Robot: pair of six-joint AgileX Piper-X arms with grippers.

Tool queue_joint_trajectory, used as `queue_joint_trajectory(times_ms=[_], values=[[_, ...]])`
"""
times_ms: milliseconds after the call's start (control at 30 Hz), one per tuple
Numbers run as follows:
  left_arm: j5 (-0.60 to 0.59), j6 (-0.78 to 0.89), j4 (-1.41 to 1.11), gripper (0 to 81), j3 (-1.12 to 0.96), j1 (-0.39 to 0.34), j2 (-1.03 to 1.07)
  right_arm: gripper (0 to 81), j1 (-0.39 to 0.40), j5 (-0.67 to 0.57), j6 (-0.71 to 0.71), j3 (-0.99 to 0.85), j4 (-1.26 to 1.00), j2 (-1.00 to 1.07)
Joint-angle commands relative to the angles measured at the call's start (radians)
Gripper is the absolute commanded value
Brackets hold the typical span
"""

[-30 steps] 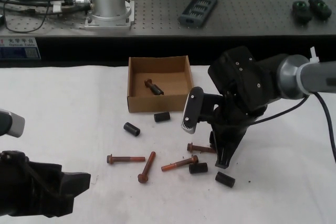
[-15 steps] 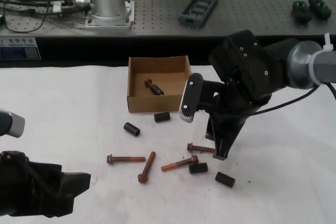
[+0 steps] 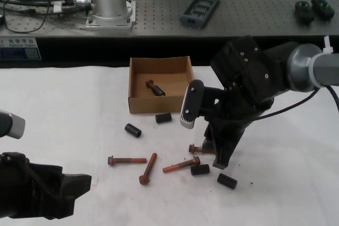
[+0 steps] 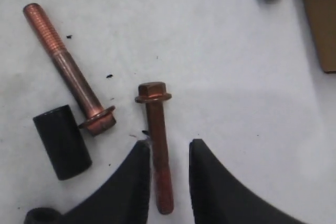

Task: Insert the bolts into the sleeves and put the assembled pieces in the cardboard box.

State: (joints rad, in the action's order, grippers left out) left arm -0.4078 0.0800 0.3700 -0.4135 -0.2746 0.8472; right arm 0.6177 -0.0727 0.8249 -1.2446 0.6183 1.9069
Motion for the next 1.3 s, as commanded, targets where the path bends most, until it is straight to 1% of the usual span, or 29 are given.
queue_joint_trajectory(times_ms=[0,167,333,567,667,733,800,900,933,1000,1100,1233,1267], values=[[0.000,-0.012,-0.004,43.1,-0.003,0.003,-0.008,18.8,0.002,-0.037,0.001,-0.005,0.000,0.023],[0.000,-0.012,-0.004,43.1,-0.003,0.003,-0.008,19.3,0.002,-0.042,-0.001,-0.005,0.014,0.036],[0.000,-0.012,-0.004,43.1,-0.003,0.003,-0.008,22.4,0.000,-0.061,-0.001,-0.005,0.000,0.040],[-0.034,-0.012,-0.004,43.1,-0.003,0.003,-0.008,22.3,-0.025,-0.059,-0.014,-0.005,0.008,0.103],[-0.035,-0.012,0.014,43.1,-0.003,0.003,-0.008,22.3,-0.024,-0.036,-0.026,-0.005,0.013,0.115],[-0.035,-0.012,0.030,43.1,-0.003,0.003,-0.008,20.0,-0.024,-0.036,-0.038,-0.007,0.013,0.110],[-0.035,-0.012,0.048,43.1,-0.003,0.003,-0.008,13.4,-0.024,-0.041,-0.056,-0.007,0.013,0.098],[-0.035,-0.012,0.055,43.1,-0.003,0.003,-0.008,1.8,-0.021,-0.042,-0.153,-0.007,-0.006,0.075],[-0.035,-0.012,0.055,43.1,-0.003,0.003,-0.008,0.6,-0.021,-0.042,-0.198,-0.007,-0.013,0.064],[-0.035,-0.012,0.055,43.1,-0.003,0.003,-0.008,4.5,-0.018,-0.044,-0.317,-0.007,-0.027,0.035],[-0.032,0.001,0.055,43.1,-0.003,0.003,-0.008,5.0,-0.008,-0.069,-0.440,-0.007,-0.045,-0.026],[-0.032,0.052,0.055,43.1,-0.003,0.003,-0.008,5.0,0.022,-0.081,-0.562,-0.007,-0.065,-0.124],[-0.032,0.061,0.055,43.1,-0.003,0.003,-0.008,5.0,0.032,-0.099,-0.627,-0.007,-0.060,-0.143]])
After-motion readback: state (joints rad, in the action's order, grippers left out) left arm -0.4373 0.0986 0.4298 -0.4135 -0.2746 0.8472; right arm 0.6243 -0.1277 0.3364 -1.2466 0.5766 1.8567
